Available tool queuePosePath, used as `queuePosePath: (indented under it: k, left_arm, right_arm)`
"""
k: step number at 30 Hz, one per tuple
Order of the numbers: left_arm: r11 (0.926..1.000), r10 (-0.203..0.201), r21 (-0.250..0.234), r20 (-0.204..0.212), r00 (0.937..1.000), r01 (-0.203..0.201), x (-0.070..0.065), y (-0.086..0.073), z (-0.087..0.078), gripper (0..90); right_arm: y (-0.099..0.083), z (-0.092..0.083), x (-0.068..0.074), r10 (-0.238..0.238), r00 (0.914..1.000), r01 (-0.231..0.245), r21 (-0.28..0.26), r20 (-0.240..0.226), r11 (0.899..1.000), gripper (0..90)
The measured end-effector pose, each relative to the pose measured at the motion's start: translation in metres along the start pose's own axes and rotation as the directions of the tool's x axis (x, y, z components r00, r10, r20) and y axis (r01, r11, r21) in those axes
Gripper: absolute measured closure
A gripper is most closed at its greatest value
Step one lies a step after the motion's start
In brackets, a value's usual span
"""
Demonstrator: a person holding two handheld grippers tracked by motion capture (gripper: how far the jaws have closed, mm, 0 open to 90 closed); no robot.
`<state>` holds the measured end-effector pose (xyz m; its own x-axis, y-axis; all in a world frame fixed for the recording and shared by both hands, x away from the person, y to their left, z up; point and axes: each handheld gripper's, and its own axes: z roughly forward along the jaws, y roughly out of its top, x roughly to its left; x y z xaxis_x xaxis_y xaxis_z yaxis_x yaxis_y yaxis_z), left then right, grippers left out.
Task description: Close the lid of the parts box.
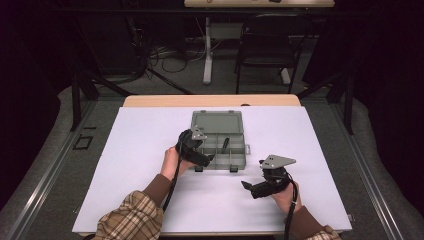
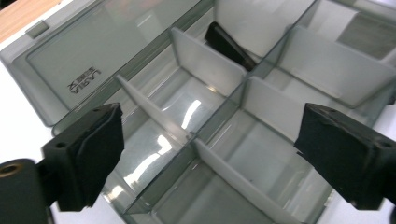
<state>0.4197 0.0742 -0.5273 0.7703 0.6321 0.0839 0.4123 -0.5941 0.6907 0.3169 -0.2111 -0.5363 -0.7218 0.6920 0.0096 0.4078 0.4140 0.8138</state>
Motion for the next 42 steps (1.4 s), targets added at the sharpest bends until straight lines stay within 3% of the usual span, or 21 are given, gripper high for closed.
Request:
queuePosePath:
  k: [8, 13, 16, 19, 25, 34, 42]
  left_arm:
    - [0.9996, -0.022, 0.02, -0.016, 0.9996, 0.022, 0.0006, -0.0025, 0.0038, 24.6]
    - [0.9981, -0.056, 0.023, -0.035, 0.9978, 0.057, 0.002, -0.0054, 0.0049, 41.4]
    - [0.9959, -0.087, 0.022, -0.024, 0.9959, 0.088, 0.0041, -0.0075, 0.0063, 45.3]
    - [0.9957, -0.092, 0.014, -0.018, 0.9956, 0.092, 0.0034, -0.008, 0.0065, 49.4]
    - [0.9941, -0.108, 0.005, -0.031, 0.9936, 0.109, 0.0023, -0.0083, 0.0064, 52.5]
    - [0.997, -0.073, 0.021, -0.02, 0.9971, 0.074, 0.0026, -0.0065, 0.0078, 54.8]
    - [0.9969, -0.076, 0.021, -0.006, 0.9971, 0.076, 0.0044, -0.0067, 0.0083, 55.0]
  right_arm:
    - [-0.001, 0.0007, -0.0004, 0.0, 1.0, 0.0, 0.005, -0.002, 1.0, 0.0]
    - [-0.001, 0.0021, 0.0005, 0.002, 1.0, -0.002, 0.01, -0.005, 1.0, 0.0]
    - [-0.0008, 0.0028, 0.0, -0.002, 1.0, 0.002, 0.01, -0.004, 1.0, 0.0]
    - [-0.0011, 0.0031, -0.0002, -0.001, 1.0, 0.001, 0.011, -0.004, 1.0, 0.0]
    - [-0.0013, 0.0027, -0.0003, -0.003, 1.0, 0.003, 0.01, -0.002, 1.0, 0.0]
    - [-0.0014, 0.0036, -0.0008, -0.001, 1.0, 0.001, 0.013, 0.005, 1.0, 0.0]
    - [-0.0007, 0.0036, -0.0017, 0.001, 0.9999, -0.001, 0.014, 0.011, 1.0, 0.0]
